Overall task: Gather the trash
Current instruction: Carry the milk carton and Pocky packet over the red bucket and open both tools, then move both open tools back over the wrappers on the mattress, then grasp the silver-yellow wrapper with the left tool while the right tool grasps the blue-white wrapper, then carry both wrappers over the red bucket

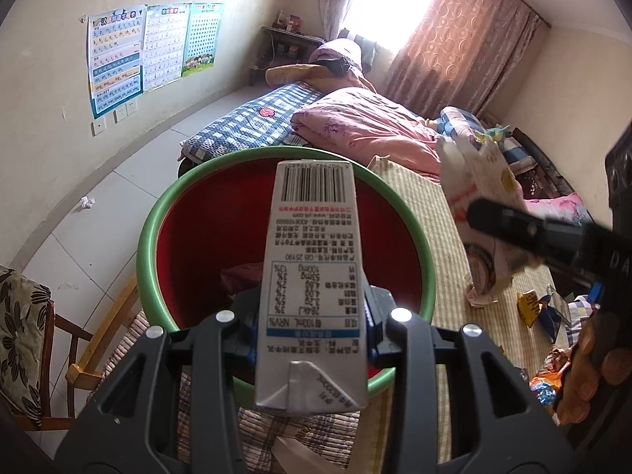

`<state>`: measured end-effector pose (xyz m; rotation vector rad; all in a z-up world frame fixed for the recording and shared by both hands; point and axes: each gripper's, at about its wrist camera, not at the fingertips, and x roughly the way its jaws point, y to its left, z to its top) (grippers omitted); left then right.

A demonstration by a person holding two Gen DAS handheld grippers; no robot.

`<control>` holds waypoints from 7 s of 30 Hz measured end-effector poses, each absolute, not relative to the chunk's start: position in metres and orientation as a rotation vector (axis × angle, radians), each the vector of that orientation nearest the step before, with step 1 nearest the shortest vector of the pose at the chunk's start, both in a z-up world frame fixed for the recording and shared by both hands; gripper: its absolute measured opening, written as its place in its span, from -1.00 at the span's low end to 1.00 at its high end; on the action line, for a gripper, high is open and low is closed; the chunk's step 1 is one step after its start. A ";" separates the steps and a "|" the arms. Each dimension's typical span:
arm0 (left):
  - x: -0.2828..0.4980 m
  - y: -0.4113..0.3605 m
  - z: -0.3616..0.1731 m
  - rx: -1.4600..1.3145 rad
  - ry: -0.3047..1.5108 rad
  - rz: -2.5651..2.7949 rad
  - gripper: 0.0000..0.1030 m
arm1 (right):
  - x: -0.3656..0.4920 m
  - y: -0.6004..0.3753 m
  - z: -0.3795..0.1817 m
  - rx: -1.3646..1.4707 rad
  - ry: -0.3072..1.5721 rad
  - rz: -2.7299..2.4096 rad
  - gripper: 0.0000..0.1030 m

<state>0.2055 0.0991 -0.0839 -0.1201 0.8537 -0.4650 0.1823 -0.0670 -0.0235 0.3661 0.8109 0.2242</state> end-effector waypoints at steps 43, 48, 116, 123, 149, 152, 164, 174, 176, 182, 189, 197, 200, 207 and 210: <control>0.104 -0.058 -0.117 0.017 1.080 -0.765 0.42 | 0.026 -0.273 -0.059 0.437 0.900 -0.111 0.15; 0.091 -0.068 -0.121 0.028 1.087 -0.736 0.42 | 0.006 -0.285 -0.056 0.430 0.909 -0.094 0.17; 0.086 -0.057 -0.124 0.028 0.996 -0.597 -0.27 | 0.021 -0.242 -0.057 0.482 0.929 0.156 -0.08; 0.090 -0.046 -0.112 -0.031 0.975 -0.579 -0.27 | 0.026 -0.237 -0.059 0.480 0.942 0.163 -0.08; 0.117 -0.019 -0.089 -0.077 0.933 -0.579 -0.27 | 0.057 -0.216 -0.059 0.489 0.951 0.175 -0.06; 0.121 -0.017 -0.086 -0.079 0.925 -0.584 -0.27 | 0.060 -0.214 -0.058 0.490 0.948 0.173 -0.06; 0.136 -0.011 -0.088 -0.091 0.937 -0.598 -0.27 | 0.072 -0.204 -0.063 0.497 0.963 0.168 -0.05; 0.152 0.002 -0.076 -0.109 0.894 -0.598 -0.27 | 0.084 -0.195 -0.058 0.498 0.944 0.168 -0.05; 0.154 0.004 -0.075 -0.111 0.892 -0.594 -0.27 | 0.086 -0.193 -0.058 0.500 0.943 0.168 -0.05; 0.163 0.011 -0.076 -0.114 0.889 -0.593 -0.27 | 0.094 -0.187 -0.057 0.492 0.938 0.167 -0.05; 0.173 0.016 -0.077 -0.121 0.892 -0.595 -0.27 | 0.103 -0.178 -0.053 0.484 0.934 0.166 -0.05; 0.178 0.018 -0.080 -0.124 0.894 -0.610 -0.27 | 0.105 -0.177 -0.052 0.484 0.928 0.144 -0.05; 0.180 0.019 -0.078 -0.127 0.886 -0.614 -0.27 | 0.106 -0.177 -0.050 0.485 0.923 0.134 -0.05; 0.186 0.024 -0.077 -0.131 0.884 -0.606 -0.27 | 0.110 -0.171 -0.043 0.479 0.904 0.133 -0.05; 0.188 0.028 -0.076 -0.135 0.881 -0.603 -0.27 | 0.114 -0.167 -0.040 0.477 0.899 0.136 -0.05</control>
